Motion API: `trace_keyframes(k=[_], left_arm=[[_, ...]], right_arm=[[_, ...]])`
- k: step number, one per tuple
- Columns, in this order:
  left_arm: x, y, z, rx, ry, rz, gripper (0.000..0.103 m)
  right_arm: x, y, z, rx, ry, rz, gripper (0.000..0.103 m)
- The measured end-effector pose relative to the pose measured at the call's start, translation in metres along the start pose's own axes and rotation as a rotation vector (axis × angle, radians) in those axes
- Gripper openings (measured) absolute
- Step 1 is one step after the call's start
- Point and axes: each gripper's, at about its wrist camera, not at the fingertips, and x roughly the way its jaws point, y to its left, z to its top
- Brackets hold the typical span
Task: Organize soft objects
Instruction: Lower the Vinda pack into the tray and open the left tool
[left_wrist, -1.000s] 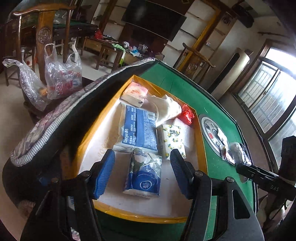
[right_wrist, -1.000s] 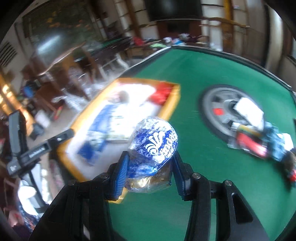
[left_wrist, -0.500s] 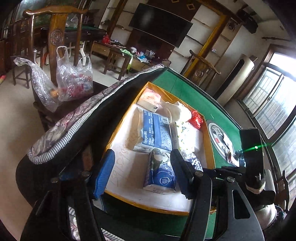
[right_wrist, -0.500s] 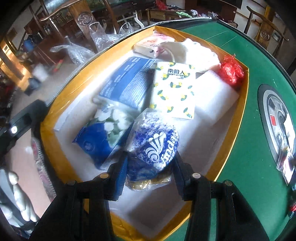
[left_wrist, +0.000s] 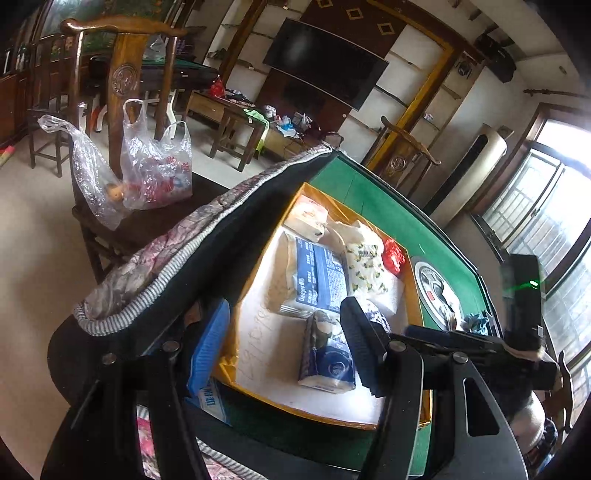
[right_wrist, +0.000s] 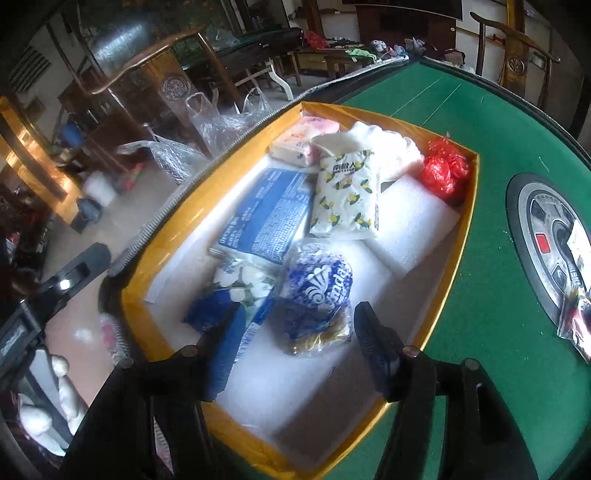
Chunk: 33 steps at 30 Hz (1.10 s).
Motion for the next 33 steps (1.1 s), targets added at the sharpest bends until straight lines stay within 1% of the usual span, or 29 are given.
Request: trace_keyframes(k=[1,2,4,7,8,10,12,13,18,20,22,24,27,29,30,31,33], left_arm=[[-0.001,0.003,0.001,-0.008,-0.004,0.002,0.061],[-0.002,0.006,0.001,-0.018,-0.009,0.004,0.061],[-0.005,0.013,0.003,-0.036,-0.022,0.012,0.061],[-0.012,0.021,0.007,-0.059,-0.045,0.03,0.061],[-0.014,0.024,0.007,-0.066,-0.051,0.032,0.061],[-0.018,0.028,0.008,-0.078,-0.061,0.04,0.061],[-0.021,0.03,0.008,-0.082,-0.066,0.047,0.061],[-0.021,0.03,0.008,-0.083,-0.067,0.049,0.061],[-0.022,0.029,0.007,-0.078,-0.066,0.044,0.061],[-0.022,0.026,0.006,-0.069,-0.063,0.044,0.061],[-0.021,0.022,0.005,-0.057,-0.056,0.043,0.061],[-0.02,0.017,0.005,-0.043,-0.052,0.044,0.061],[-0.021,0.009,0.004,-0.018,-0.054,0.046,0.061],[-0.02,0.002,0.003,0.001,-0.055,0.037,0.061],[-0.021,-0.003,0.002,0.017,-0.059,0.034,0.061],[-0.021,-0.009,0.001,0.04,-0.068,0.034,0.061],[-0.024,-0.024,-0.003,0.09,-0.1,0.032,0.061]], right_arm=[[-0.002,0.002,0.0,0.003,-0.008,0.023,0.057],[-0.005,0.006,-0.002,0.001,-0.002,0.066,0.057],[0.007,0.017,-0.003,-0.012,0.062,0.163,0.057],[0.036,0.034,-0.006,-0.014,0.176,0.198,0.057],[0.047,0.037,-0.005,-0.002,0.206,0.231,0.057],[0.064,0.039,-0.001,0.034,0.251,0.282,0.057],[0.08,0.04,0.007,0.059,0.266,0.285,0.057],[0.081,0.04,0.012,0.07,0.25,0.294,0.057],[0.097,0.04,0.039,0.124,0.209,0.272,0.056],[0.101,0.042,0.047,0.133,0.183,0.281,0.056],[0.101,0.044,0.049,0.142,0.161,0.314,0.056],[0.093,0.047,0.048,0.13,0.136,0.321,0.056],[0.059,0.043,0.038,0.091,0.054,0.31,0.056],[0.03,0.034,0.029,0.054,-0.028,0.256,0.056],[0.014,0.028,0.024,0.03,-0.074,0.214,0.056],[-0.001,0.022,0.018,0.005,-0.12,0.165,0.057],[-0.03,0.006,-0.001,-0.046,-0.22,0.042,0.057]])
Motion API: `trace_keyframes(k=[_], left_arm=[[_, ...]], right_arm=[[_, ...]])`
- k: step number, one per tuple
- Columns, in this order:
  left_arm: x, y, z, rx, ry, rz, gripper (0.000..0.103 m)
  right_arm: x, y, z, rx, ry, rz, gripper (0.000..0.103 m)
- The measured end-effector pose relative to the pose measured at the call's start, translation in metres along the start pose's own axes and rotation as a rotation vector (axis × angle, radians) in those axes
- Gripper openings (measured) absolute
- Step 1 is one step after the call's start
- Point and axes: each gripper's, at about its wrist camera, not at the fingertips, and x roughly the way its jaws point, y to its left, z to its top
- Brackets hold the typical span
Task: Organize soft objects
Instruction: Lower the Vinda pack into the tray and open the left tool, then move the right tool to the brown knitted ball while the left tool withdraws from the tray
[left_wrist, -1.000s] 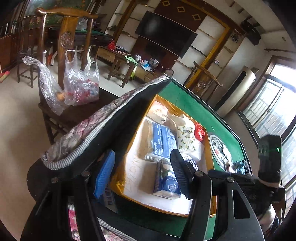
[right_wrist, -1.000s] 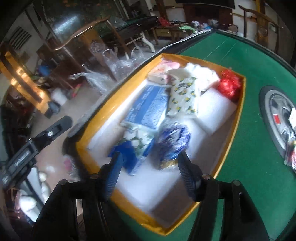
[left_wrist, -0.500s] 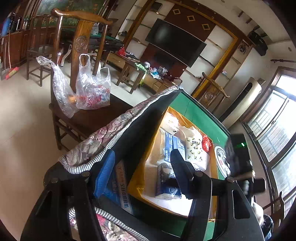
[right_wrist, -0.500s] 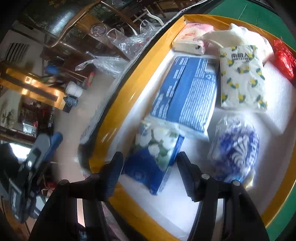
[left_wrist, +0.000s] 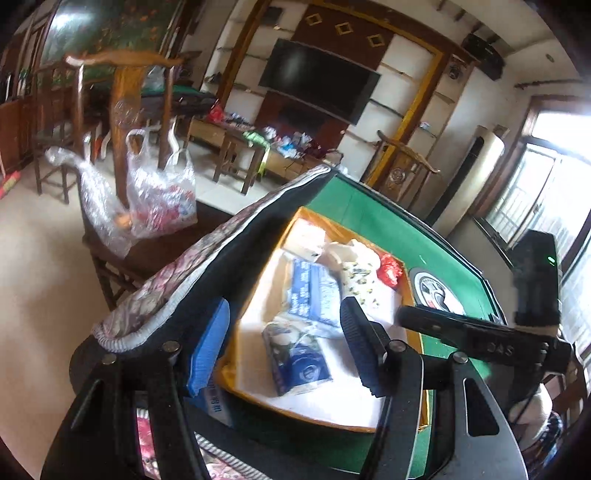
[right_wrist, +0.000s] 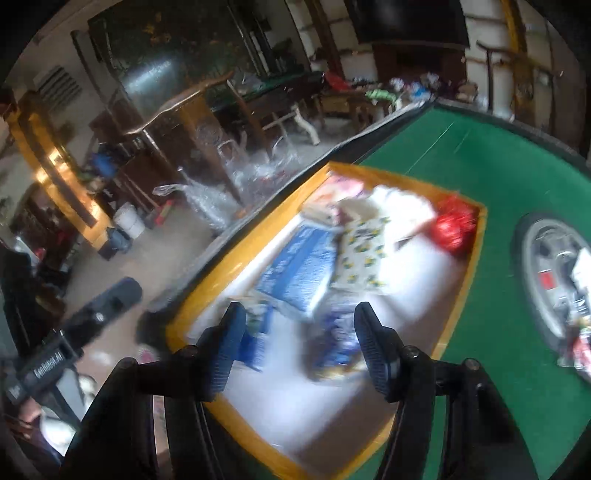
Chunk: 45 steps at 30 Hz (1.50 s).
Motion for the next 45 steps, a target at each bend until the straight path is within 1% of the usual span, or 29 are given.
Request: trace_keyframes(k=[1,3,4,5,6,8,9,10,11,12,14,15,17,19,22,28,32,35,37,39,41,42,45], left_arm=[[-0.002,-0.009,-0.001,0.031,-0.017,0.002,0.061],[-0.006,-0.029,-0.004,0.088,-0.048,-0.008,0.065],[-0.008,-0.039,-0.006,0.113,-0.063,-0.018,0.072],[-0.01,-0.048,-0.008,0.133,-0.077,-0.036,0.077],[-0.012,-0.058,-0.009,0.149,-0.092,-0.062,0.079],[-0.015,-0.076,-0.012,0.172,-0.112,-0.102,0.084],[-0.017,-0.086,-0.014,0.184,-0.119,-0.116,0.085],[-0.018,-0.096,-0.015,0.194,-0.124,-0.121,0.088],[-0.019,-0.105,-0.016,0.201,-0.126,-0.122,0.096],[-0.018,-0.114,-0.017,0.203,-0.121,-0.131,0.101],[-0.01,-0.13,-0.021,0.198,-0.074,-0.185,0.103],[-0.004,-0.139,-0.023,0.206,-0.043,-0.186,0.103],[0.008,-0.161,-0.03,0.262,0.003,-0.148,0.103],[0.013,-0.179,-0.039,0.3,0.037,-0.168,0.103],[0.014,-0.198,-0.051,0.324,0.065,-0.205,0.103],[0.022,-0.228,-0.068,0.388,0.108,-0.191,0.103],[0.031,-0.24,-0.074,0.397,0.147,-0.188,0.103],[0.036,-0.247,-0.076,0.406,0.16,-0.181,0.103],[0.042,-0.25,-0.078,0.415,0.17,-0.177,0.103],[0.048,-0.253,-0.08,0.425,0.182,-0.172,0.103],[0.053,-0.255,-0.084,0.429,0.196,-0.17,0.103],[0.056,-0.255,-0.085,0.426,0.194,-0.167,0.103],[0.062,-0.254,-0.093,0.425,0.15,-0.136,0.103]], right_arm=[[-0.014,-0.009,-0.006,-0.029,-0.043,-0.069,0.059],[-0.04,-0.031,-0.023,-0.064,-0.123,-0.248,0.063],[-0.05,-0.043,-0.029,-0.075,-0.155,-0.32,0.064],[-0.06,-0.057,-0.038,-0.081,-0.179,-0.381,0.065],[-0.069,-0.073,-0.043,-0.075,-0.188,-0.444,0.065],[-0.081,-0.102,-0.053,-0.029,-0.175,-0.567,0.065],[-0.088,-0.116,-0.057,-0.002,-0.176,-0.597,0.065],[-0.096,-0.13,-0.062,0.026,-0.182,-0.622,0.065],[-0.103,-0.142,-0.065,0.052,-0.189,-0.654,0.065],[-0.11,-0.151,-0.069,0.074,-0.195,-0.689,0.064],[-0.123,-0.165,-0.073,0.102,-0.21,-0.748,0.064],[-0.128,-0.17,-0.074,0.112,-0.216,-0.767,0.064],[-0.137,-0.178,-0.075,0.131,-0.228,-0.785,0.064],[-0.149,-0.189,-0.078,0.137,-0.236,-0.8,0.064],[-0.157,-0.199,-0.077,0.133,-0.249,-0.816,0.065],[-0.166,-0.216,-0.079,0.14,-0.262,-0.832,0.066],[-0.167,-0.228,-0.08,0.16,-0.261,-0.826,0.067],[-0.166,-0.234,-0.082,0.17,-0.26,-0.822,0.067],[-0.165,-0.239,-0.084,0.175,-0.258,-0.819,0.072],[-0.164,-0.244,-0.086,0.177,-0.251,-0.816,0.072],[-0.167,-0.253,-0.088,0.201,-0.248,-0.8,0.072],[-0.172,-0.261,-0.09,0.234,-0.252,-0.778,0.072],[-0.192,-0.295,-0.099,0.38,-0.284,-0.688,0.072]])
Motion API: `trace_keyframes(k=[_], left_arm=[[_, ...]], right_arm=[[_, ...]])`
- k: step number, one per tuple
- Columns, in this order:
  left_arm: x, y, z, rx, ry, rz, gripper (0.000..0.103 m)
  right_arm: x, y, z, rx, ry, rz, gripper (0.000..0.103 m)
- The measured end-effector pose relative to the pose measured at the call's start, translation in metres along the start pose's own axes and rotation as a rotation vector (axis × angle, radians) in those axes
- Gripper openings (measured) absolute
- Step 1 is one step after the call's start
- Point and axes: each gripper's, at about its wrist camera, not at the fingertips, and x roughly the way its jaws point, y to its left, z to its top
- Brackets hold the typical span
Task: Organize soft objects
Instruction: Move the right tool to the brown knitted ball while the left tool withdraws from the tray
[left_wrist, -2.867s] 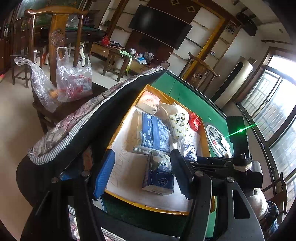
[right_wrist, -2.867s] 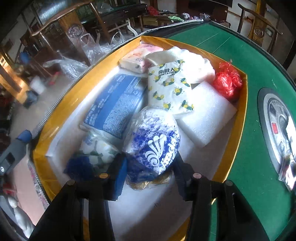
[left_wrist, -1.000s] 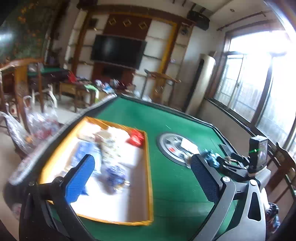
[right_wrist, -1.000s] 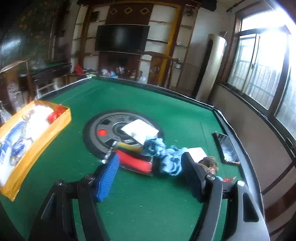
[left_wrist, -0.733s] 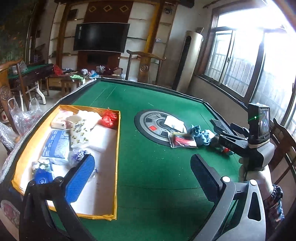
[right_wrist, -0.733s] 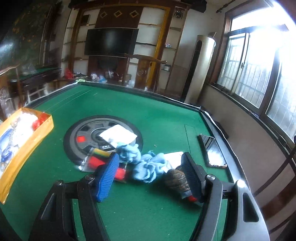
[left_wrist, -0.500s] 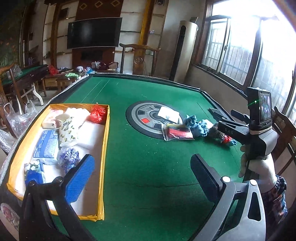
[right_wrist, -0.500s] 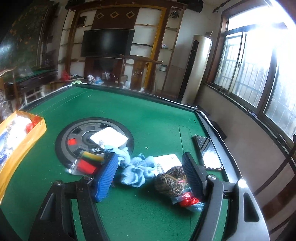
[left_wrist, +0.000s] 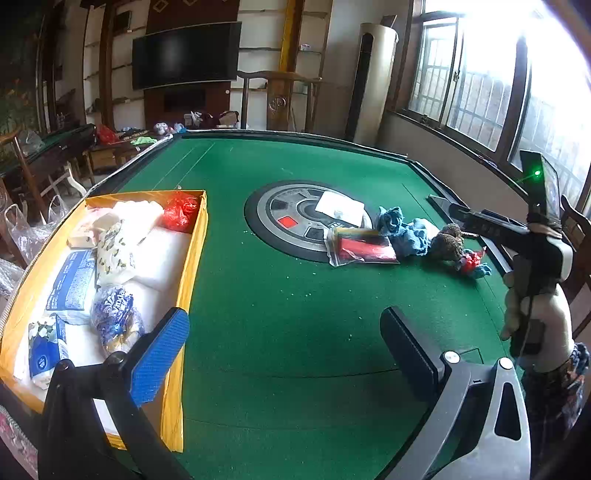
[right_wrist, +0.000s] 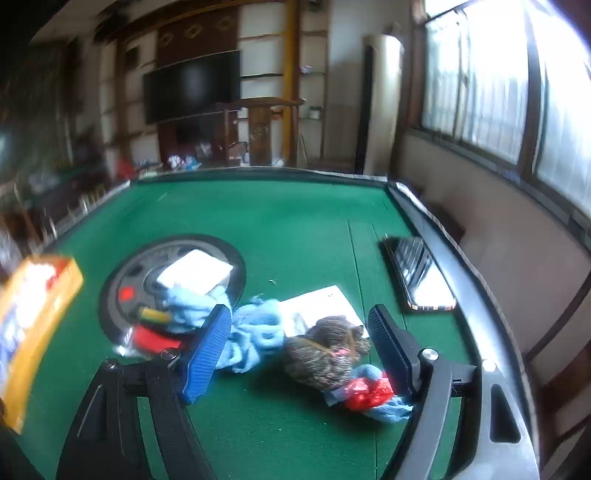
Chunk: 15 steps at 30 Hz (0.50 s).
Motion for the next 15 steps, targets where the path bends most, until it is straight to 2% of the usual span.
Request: trace_keyframes(k=[3,7,10,15], left_arm=[[0.005,0.001,-0.004,-0.03,-0.032,0.021,0.103],[0.015,-0.006,0.005,-0.059,0.013,-0.002,0.103],[0.016,-0.015,0.012,-0.055,0.035,-0.033,0.103],[0.013,-0.03,0.015,-0.009,0.006,-0.049,0.103]], right_arm=[[0.004,-0.041,0.003,0.155,0.007,0.064,0.072],[0.016,-0.081,0.001,0.334,0.024,0.227,0.072],[0.037,-0.088,-0.005,0.357,0.068,0.296,0.072],[0.075,-0.075,-0.016,0.329,0.208,0.358,0.072]])
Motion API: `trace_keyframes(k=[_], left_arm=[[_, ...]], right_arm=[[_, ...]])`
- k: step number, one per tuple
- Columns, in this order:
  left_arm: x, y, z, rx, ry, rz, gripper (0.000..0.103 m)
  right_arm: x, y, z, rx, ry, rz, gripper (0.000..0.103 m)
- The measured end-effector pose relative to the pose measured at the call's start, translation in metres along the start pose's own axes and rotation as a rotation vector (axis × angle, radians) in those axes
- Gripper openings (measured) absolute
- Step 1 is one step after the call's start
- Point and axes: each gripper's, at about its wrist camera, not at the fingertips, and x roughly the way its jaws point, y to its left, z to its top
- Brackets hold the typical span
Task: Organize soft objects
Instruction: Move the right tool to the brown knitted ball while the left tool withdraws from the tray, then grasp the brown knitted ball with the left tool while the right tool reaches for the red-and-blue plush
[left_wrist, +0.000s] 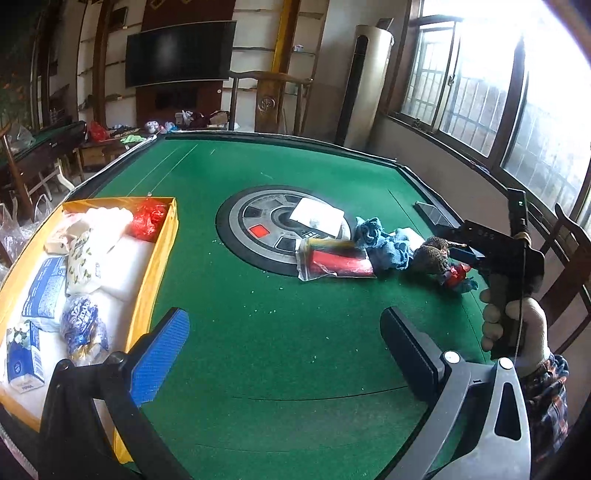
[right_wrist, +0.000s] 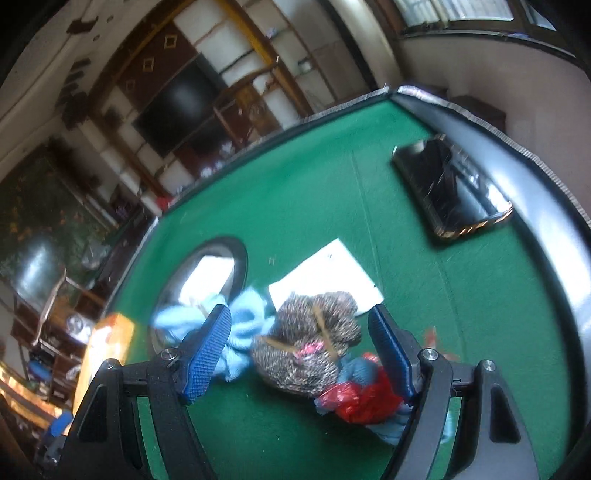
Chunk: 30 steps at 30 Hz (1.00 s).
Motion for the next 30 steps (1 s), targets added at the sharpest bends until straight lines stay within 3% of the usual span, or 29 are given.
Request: trace_keyframes(k=[3,5,7,10,14,21,26,30], left_arm=[[0.0,-0.002,-0.002,0.032,-0.008,-0.004,0.103],[0.0,0.001,-0.002,0.045,-0.005,-0.008,0.103],[0.0,0.006,0.0,0.047,-0.006,-0.016,0.103],[0.004,0.007,0.004,0.053,0.004,-0.043,0.103],[0.017,-0.009,0.01,0.079,0.033,-0.1,0.103],[0.033,-0.045,0.006,0.115,0.089,-0.195,0.103],[0.046,-0.094,0.001,0.292,0.093,-0.214,0.103],[0.076,-0.125,0.0,0.365,0.164,-0.246,0.103]], right_arm=[[-0.004,0.015,-0.009,-0.057,0.068,0.151,0.073],[-0.014,0.026,-0.017,-0.089,0.139,0.361,0.073],[-0.03,0.034,-0.018,-0.137,0.111,0.447,0.073],[-0.037,0.019,-0.011,-0.053,0.055,0.446,0.073],[-0.018,-0.001,-0.011,0.051,0.102,0.347,0.073],[-0.004,0.022,-0.017,-0.024,0.191,0.391,0.073],[-0.019,0.008,-0.015,0.045,0.09,0.374,0.073],[-0.031,-0.015,-0.009,0.144,0.011,0.362,0.073]])
